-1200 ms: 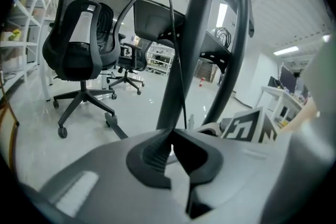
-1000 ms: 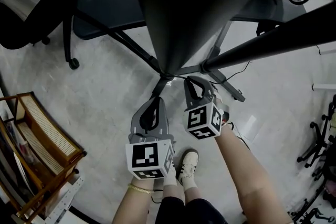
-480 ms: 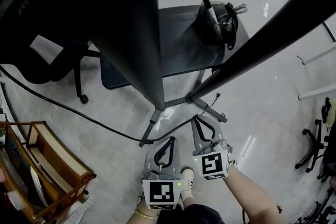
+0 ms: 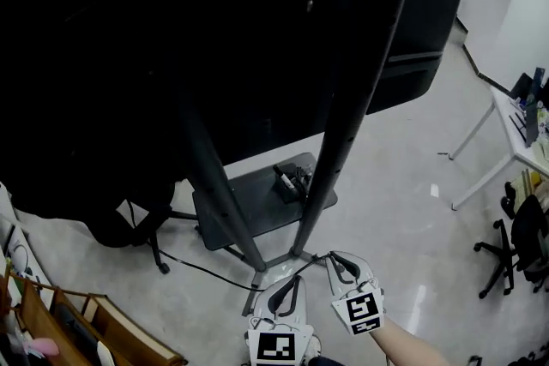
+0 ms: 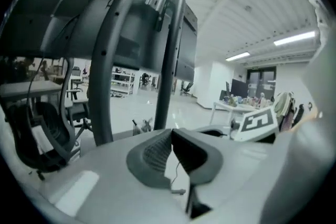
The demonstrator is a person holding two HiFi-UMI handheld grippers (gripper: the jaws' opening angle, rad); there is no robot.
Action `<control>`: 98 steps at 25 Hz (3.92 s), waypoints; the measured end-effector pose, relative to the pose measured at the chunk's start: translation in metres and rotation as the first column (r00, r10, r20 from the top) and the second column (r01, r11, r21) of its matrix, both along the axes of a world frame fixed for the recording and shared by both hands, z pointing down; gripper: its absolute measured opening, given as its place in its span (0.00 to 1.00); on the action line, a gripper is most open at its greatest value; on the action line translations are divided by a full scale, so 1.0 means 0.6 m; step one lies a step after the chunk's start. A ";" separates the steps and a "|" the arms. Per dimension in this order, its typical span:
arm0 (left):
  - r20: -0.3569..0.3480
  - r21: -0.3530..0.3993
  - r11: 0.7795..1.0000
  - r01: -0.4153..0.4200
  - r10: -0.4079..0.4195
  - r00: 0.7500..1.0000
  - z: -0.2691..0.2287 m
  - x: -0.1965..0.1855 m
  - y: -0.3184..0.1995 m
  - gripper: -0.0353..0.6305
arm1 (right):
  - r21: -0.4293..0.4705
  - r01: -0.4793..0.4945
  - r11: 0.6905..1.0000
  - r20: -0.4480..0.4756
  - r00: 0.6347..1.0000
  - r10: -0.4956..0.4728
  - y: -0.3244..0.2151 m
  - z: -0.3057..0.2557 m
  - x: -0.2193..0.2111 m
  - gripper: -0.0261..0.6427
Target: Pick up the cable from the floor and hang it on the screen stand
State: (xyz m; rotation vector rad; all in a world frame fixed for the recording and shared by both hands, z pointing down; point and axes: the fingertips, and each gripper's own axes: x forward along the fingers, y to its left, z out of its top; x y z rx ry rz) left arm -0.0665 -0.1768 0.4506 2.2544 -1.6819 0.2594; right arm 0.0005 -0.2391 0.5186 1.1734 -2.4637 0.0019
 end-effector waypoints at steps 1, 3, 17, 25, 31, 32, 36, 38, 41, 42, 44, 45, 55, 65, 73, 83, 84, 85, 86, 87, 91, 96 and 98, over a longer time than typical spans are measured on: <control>0.006 0.016 1.000 -0.016 0.016 1.000 -0.040 0.003 -0.004 0.06 | 0.011 -0.014 1.000 0.017 1.000 0.013 0.000 -0.048 0.004 0.06; 0.023 0.055 0.997 -0.046 0.044 0.999 -0.120 0.007 -0.011 0.06 | 0.029 -0.039 0.999 0.057 0.998 0.038 -0.001 -0.146 0.013 0.06; 0.215 0.381 0.912 -0.150 0.071 0.974 -0.535 0.059 -0.094 0.06 | 0.320 -0.082 0.944 0.157 0.987 0.033 -0.077 -0.653 0.047 0.06; 0.173 0.578 0.812 -0.084 -0.022 0.985 -0.779 0.065 -0.125 0.06 | 0.499 -0.047 0.866 0.138 0.990 -0.026 -0.148 -0.869 0.038 0.06; 0.213 0.630 0.774 -0.065 -0.091 0.973 -0.893 0.086 -0.155 0.06 | 0.585 -0.036 0.810 0.137 0.989 -0.055 -0.181 -1.003 0.024 0.06; 0.223 0.637 0.769 -0.058 -0.112 0.968 -0.907 0.085 -0.161 0.06 | 0.594 -0.035 0.804 0.136 0.989 -0.058 -0.186 -1.020 0.022 0.06; 0.237 0.658 0.753 -0.017 -0.185 0.954 -0.949 0.069 -0.187 0.06 | 0.612 -0.029 0.790 0.142 0.987 -0.073 -0.197 -1.069 0.017 0.06; 0.242 0.658 0.753 -0.004 -0.206 0.948 -0.961 0.057 -0.203 0.06 | 0.616 -0.025 0.787 0.138 0.987 -0.077 -0.202 -1.081 0.015 0.06; 0.247 0.657 0.754 0.022 -0.243 0.938 -0.978 0.038 -0.229 0.06 | 0.613 -0.014 0.790 0.129 0.988 -0.082 -0.215 -1.095 0.010 0.06; 0.245 0.656 0.754 0.033 -0.254 0.936 -0.985 0.032 -0.237 0.06 | 0.611 -0.012 0.792 0.129 0.988 -0.084 -0.220 -1.100 0.007 0.06; 0.240 0.656 0.753 0.051 -0.272 0.932 -1.001 0.024 -0.251 0.06 | 0.603 -0.012 0.798 0.130 0.988 -0.083 -0.231 -1.111 0.003 0.06; 0.240 0.657 0.751 0.059 -0.283 0.929 -1.009 0.022 -0.256 0.06 | 0.596 -0.011 0.803 0.129 0.988 -0.082 -0.237 -1.117 0.001 0.06; 0.226 0.620 0.777 0.108 -0.308 0.924 -0.986 -0.009 -0.296 0.06 | 0.564 0.024 0.825 0.064 0.995 -0.073 -0.275 -1.079 -0.011 0.06; 0.149 0.588 0.805 0.073 -0.196 0.969 -0.883 0.009 -0.251 0.06 | 0.579 -0.007 0.815 0.164 0.980 -0.108 -0.199 -0.971 0.010 0.06; 0.131 0.502 0.862 0.069 -0.155 0.979 -0.713 0.010 -0.198 0.06 | 0.480 -0.037 0.876 0.209 0.975 -0.073 -0.127 -0.792 0.022 0.04; 0.108 0.415 0.909 0.050 -0.104 0.989 -0.468 0.005 -0.080 0.06 | 0.264 -0.048 0.963 0.301 0.953 -0.035 0.000 -0.553 -0.008 0.04; 0.093 0.402 0.914 0.047 -0.092 0.991 -0.447 0.004 -0.067 0.06 | 0.249 -0.058 0.967 0.302 0.953 -0.021 0.015 -0.533 -0.007 0.04; 0.083 0.390 0.920 0.046 -0.085 0.993 -0.427 0.003 -0.053 0.06 | 0.236 -0.066 0.970 0.303 0.953 -0.009 0.030 -0.515 -0.006 0.04; 0.077 0.378 0.925 0.046 -0.080 0.994 -0.409 0.000 -0.041 0.06 | 0.223 -0.072 0.972 0.305 0.952 0.000 0.045 -0.498 -0.005 0.04; 0.073 0.367 0.929 0.046 -0.078 0.994 -0.392 -0.003 -0.029 0.06 | 0.211 -0.075 0.975 0.307 0.952 0.007 0.059 -0.484 -0.004 0.04; 0.072 0.323 0.945 0.049 -0.077 0.994 -0.341 -0.017 0.010 0.06 | 0.169 -0.091 0.981 0.305 0.952 0.036 0.105 -0.438 0.000 0.04; 0.074 0.303 0.952 0.044 -0.070 0.995 -0.323 -0.023 0.049 0.06 | 0.151 -0.102 0.983 0.305 0.951 0.052 0.142 -0.423 -0.005 0.03; 0.080 0.303 0.952 0.038 -0.065 0.995 -0.324 -0.025 0.059 0.06 | 0.157 -0.107 0.982 0.308 0.950 0.054 0.152 -0.427 -0.008 0.03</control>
